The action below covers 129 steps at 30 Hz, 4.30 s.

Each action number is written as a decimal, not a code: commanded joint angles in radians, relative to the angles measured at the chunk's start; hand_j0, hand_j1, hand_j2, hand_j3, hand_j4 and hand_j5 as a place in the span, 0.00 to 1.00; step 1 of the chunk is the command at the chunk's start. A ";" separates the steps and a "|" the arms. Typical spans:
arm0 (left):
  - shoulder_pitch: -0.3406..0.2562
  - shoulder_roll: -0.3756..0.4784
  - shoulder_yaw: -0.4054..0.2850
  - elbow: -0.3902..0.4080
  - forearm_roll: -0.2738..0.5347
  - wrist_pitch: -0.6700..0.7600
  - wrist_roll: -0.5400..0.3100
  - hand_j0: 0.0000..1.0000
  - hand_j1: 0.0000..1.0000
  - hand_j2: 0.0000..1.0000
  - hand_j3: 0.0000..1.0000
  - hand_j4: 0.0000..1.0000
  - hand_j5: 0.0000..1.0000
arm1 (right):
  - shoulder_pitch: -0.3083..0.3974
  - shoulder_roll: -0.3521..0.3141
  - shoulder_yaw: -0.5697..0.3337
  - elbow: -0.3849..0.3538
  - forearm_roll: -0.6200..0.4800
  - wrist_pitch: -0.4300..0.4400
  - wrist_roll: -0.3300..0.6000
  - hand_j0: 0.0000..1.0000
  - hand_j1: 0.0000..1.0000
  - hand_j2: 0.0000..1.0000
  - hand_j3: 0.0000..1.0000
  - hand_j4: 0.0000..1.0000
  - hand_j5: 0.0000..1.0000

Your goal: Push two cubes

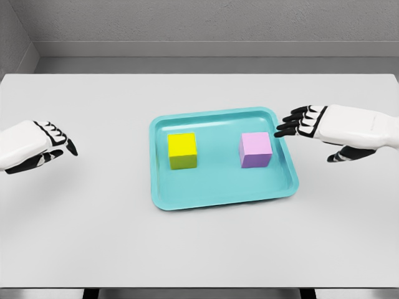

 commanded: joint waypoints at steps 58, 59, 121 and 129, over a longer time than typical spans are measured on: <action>-0.209 -0.169 -0.163 0.135 -0.081 0.002 -0.009 0.48 0.48 0.48 0.48 0.48 0.48 | -0.124 0.298 0.035 0.337 0.293 0.002 0.239 0.53 0.53 0.53 0.53 0.53 0.53; -0.216 -0.171 -0.169 0.135 -0.081 0.002 -0.009 0.48 0.48 0.48 0.48 0.48 0.48 | -0.124 0.305 0.035 0.354 0.293 0.002 0.239 0.53 0.53 0.53 0.53 0.53 0.53; -0.367 -0.395 -0.390 0.185 -0.146 0.002 -0.079 0.53 0.53 0.53 0.53 0.53 0.53 | -0.126 0.421 0.055 0.351 0.324 0.002 0.239 0.53 0.53 0.53 0.53 0.53 0.53; -0.370 -0.419 -0.393 0.201 -0.147 0.002 -0.091 0.53 0.53 0.53 0.53 0.53 0.53 | -0.135 0.426 0.056 0.392 0.325 0.002 0.239 0.53 0.53 0.53 0.53 0.53 0.53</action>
